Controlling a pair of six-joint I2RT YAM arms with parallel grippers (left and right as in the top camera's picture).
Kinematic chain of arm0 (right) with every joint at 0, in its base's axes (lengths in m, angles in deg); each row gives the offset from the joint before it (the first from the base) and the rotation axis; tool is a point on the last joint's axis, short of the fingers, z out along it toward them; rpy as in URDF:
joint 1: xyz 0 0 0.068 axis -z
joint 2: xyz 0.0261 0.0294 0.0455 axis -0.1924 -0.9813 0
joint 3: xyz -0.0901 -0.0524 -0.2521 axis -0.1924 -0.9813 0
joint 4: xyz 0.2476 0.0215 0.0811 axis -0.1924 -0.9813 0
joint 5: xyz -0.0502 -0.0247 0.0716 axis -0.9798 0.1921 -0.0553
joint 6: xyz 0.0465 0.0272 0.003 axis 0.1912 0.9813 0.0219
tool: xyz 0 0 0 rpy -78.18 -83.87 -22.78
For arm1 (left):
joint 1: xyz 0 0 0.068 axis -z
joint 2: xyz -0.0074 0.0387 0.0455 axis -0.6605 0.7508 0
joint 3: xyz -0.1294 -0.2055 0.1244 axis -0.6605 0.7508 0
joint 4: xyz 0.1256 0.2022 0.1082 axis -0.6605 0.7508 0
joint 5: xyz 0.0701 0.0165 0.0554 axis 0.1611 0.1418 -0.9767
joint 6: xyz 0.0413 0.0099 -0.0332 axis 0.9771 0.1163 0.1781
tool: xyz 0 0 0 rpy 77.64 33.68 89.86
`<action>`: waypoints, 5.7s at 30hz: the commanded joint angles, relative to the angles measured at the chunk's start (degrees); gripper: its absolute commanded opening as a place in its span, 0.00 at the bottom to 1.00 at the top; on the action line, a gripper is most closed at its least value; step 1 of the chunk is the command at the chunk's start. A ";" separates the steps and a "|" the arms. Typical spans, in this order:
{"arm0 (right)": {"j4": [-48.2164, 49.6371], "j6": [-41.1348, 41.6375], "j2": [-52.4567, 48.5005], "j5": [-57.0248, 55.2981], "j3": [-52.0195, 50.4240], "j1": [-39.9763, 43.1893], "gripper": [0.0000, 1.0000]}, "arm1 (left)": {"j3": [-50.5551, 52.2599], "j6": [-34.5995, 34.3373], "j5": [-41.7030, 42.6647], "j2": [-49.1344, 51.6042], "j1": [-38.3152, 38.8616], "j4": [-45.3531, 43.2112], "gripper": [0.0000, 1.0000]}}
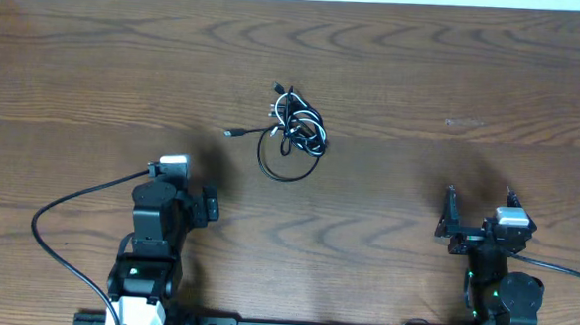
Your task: Untangle cables
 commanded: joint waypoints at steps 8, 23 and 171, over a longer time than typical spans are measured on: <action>-0.26 -0.87 0.39 0.33 -0.07 0.50 0.99 | -4.63 -0.20 1.92 3.98 -0.31 2.84 0.93; -0.26 -0.87 0.39 0.33 -0.07 0.50 0.99 | -10.69 -0.24 1.97 12.59 -0.31 7.87 0.93; -0.26 -0.87 0.39 0.33 -0.07 0.50 0.99 | -17.38 1.25 15.43 25.20 -0.28 5.62 0.93</action>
